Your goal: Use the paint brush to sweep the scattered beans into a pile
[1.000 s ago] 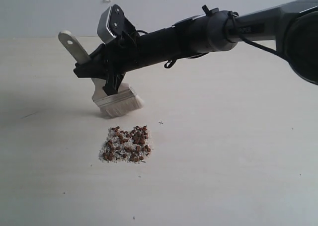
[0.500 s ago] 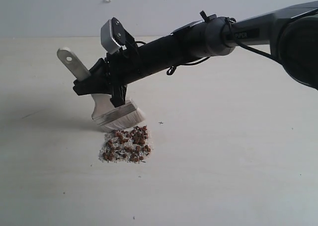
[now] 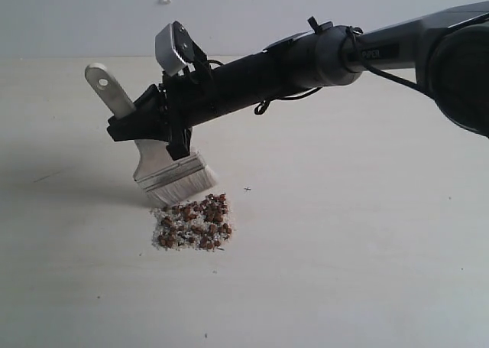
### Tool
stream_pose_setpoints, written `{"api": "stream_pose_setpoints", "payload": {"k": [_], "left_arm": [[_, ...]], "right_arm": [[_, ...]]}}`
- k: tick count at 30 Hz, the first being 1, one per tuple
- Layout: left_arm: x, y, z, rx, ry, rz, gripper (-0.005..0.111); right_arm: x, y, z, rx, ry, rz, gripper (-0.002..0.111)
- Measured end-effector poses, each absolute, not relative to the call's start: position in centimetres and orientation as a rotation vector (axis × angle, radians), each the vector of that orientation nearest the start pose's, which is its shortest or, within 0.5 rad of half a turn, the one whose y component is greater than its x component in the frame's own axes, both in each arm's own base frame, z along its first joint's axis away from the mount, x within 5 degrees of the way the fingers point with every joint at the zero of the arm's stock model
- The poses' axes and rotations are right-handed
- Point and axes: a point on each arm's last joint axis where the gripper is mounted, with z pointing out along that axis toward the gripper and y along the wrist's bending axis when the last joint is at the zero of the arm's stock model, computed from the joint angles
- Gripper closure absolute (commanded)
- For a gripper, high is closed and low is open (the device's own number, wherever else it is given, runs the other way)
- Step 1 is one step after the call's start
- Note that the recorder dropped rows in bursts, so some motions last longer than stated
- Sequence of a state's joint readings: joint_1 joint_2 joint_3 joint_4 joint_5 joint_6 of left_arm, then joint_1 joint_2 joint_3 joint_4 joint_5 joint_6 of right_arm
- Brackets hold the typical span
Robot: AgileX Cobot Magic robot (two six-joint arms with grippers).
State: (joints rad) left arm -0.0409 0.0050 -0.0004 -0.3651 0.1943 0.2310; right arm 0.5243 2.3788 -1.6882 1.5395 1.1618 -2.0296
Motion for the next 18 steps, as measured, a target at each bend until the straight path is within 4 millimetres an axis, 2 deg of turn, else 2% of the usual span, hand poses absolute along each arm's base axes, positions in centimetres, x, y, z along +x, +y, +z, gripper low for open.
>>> {"api": "stream_pose_setpoints", "payload": {"k": [14, 18], "left_arm": [[5.6, -0.9, 19.7, -0.02, 1.673, -0.185, 0.107], [5.6, -0.9, 19.7, -0.02, 1.673, -0.185, 0.107]], "right_arm": [[36.6, 30.7, 18.0, -1.598, 1.324, 1.199, 0.108], [36.7, 30.2, 19.9, -1.575, 1.477, 1.121, 0.108]]}}
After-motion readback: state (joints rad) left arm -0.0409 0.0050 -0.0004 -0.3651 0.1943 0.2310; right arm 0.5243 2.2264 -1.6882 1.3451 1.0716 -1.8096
